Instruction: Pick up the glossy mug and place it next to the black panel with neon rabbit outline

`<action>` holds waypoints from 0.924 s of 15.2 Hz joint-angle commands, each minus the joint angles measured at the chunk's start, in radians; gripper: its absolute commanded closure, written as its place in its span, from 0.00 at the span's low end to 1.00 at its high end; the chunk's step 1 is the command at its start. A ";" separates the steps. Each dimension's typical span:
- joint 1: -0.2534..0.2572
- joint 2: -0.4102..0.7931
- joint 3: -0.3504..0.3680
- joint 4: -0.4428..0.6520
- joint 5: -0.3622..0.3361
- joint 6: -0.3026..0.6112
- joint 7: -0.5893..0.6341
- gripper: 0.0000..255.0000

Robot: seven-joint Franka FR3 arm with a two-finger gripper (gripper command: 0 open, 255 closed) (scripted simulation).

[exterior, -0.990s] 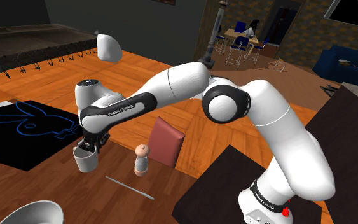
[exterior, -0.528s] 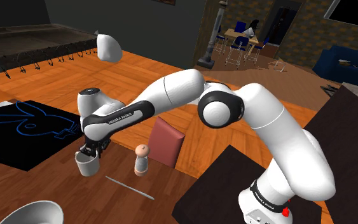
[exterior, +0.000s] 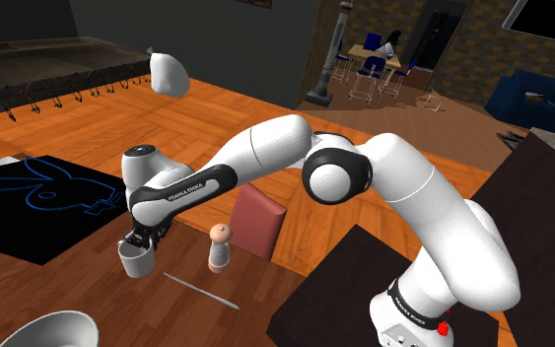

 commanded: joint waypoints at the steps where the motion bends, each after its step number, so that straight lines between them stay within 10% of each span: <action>1: 0.000 0.000 0.000 0.000 0.000 0.001 0.000 1.00; 3: 0.000 0.000 0.000 0.000 0.000 0.001 0.000 1.00; 4: 0.000 0.000 0.000 0.000 0.000 0.001 0.000 0.00; 14: -0.016 -0.092 0.012 -0.035 0.010 -0.057 -0.003 0.00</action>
